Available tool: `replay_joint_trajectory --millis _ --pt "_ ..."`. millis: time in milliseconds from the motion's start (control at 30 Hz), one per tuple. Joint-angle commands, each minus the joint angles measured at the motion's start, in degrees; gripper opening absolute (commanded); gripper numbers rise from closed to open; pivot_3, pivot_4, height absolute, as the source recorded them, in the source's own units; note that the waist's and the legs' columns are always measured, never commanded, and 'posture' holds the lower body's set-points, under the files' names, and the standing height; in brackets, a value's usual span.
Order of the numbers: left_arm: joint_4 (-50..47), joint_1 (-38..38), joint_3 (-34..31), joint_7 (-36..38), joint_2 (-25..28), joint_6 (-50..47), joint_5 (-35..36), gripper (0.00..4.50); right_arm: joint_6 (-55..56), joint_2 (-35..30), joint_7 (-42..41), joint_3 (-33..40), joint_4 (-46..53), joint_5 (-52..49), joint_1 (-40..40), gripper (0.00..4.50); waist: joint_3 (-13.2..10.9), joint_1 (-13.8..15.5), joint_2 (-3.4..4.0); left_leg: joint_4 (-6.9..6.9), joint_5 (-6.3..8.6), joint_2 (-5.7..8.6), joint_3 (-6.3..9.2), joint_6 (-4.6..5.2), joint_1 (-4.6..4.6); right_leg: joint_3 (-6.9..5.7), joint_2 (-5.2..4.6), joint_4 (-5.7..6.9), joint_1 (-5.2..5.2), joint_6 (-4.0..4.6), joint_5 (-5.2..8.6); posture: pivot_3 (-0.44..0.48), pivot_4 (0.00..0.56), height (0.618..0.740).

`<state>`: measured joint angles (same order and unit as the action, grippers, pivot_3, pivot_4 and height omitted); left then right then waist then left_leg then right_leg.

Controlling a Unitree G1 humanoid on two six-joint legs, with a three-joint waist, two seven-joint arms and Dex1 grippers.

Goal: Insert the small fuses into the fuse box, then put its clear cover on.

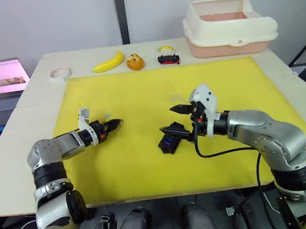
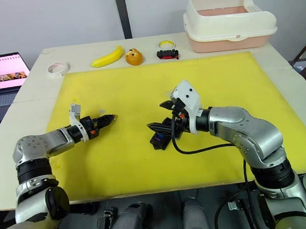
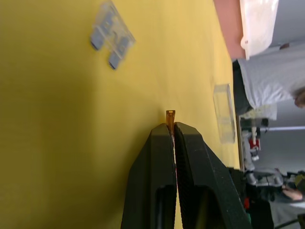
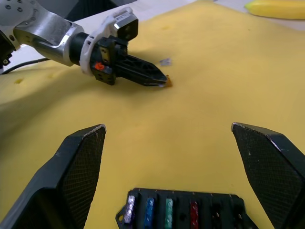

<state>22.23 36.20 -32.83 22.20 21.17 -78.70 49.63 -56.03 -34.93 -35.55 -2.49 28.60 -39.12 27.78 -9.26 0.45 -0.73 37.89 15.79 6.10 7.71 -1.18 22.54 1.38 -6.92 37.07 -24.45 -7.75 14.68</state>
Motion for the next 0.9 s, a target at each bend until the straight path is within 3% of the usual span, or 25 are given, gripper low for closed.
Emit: replay_joint_trajectory --millis 33,167,267,400,700,800,867,900 --pt "-10.03 0.89 -0.11 3.51 2.79 -4.98 6.45 0.03 -3.93 2.34 2.55 5.33 3.07 -6.84 0.50 4.50 -0.02 -0.26 -0.04 -0.02 0.00 -0.03 0.02 -0.01 0.07 0.00 0.02 0.01 -0.07 0.00 0.00 0.000 0.150 0.740" --pt "-24.31 -1.08 5.91 10.78 4.99 -7.58 12.95 0.03 -9.46 6.41 6.47 8.95 3.18 -15.73 0.93 4.50 -0.03 -0.44 -0.03 -0.07 0.01 -0.03 0.03 -0.03 0.10 0.02 0.01 -0.03 -0.11 0.00 0.00 0.000 0.150 0.740" --pt "-29.53 -1.82 8.75 13.54 5.26 -7.66 16.07 0.03 -11.37 9.75 11.10 10.87 2.29 -20.45 1.85 4.50 -0.03 -0.37 -0.01 -0.07 0.01 -0.01 0.03 -0.03 0.09 0.03 -0.01 -0.06 -0.08 0.01 0.00 0.000 0.150 0.740" --pt "-30.87 0.20 10.47 12.27 2.67 -7.09 19.51 0.03 -13.57 14.07 18.12 13.58 -0.62 -28.57 3.76 4.50 -0.03 -0.36 -0.01 -0.07 0.01 -0.03 0.04 -0.03 0.08 0.04 0.02 -0.06 -0.08 0.01 0.01 0.000 0.150 0.740" --pt "-30.54 0.43 13.02 10.93 1.20 -4.92 22.08 0.03 -13.23 14.20 26.52 12.86 -2.17 -36.74 4.46 4.50 -0.03 -0.96 -0.01 -0.11 0.01 -0.02 0.02 -0.03 0.08 0.04 0.03 -0.07 -0.10 0.01 0.01 0.000 0.150 0.740" --pt "-29.87 0.39 13.23 10.73 1.49 -4.46 22.77 0.00 -12.36 14.07 28.48 12.64 -2.11 -38.97 4.21 3.70 -0.03 -1.15 -0.01 -0.14 0.01 -0.02 0.02 -0.02 0.08 0.04 0.03 -0.07 -0.10 0.01 0.01 0.000 0.150 0.740" --pt "-29.54 0.27 13.47 10.79 1.87 -4.06 23.06 0.00 -11.81 13.66 29.69 12.63 -2.23 -40.47 4.04 2.82 -0.03 -1.17 -0.01 -0.17 0.01 -0.03 0.02 -0.03 0.07 0.04 0.03 -0.07 -0.11 0.01 0.01 0.000 0.150 0.740" --pt "-29.43 0.14 13.67 10.94 2.03 -3.80 23.02 0.00 -11.56 13.46 30.14 12.57 -2.37 -41.05 3.91 2.82 -0.03 -1.16 -0.01 -0.17 0.01 -0.03 0.02 -0.03 0.08 0.04 0.03 -0.07 -0.12 0.01 0.01 0.000 0.150 0.740"
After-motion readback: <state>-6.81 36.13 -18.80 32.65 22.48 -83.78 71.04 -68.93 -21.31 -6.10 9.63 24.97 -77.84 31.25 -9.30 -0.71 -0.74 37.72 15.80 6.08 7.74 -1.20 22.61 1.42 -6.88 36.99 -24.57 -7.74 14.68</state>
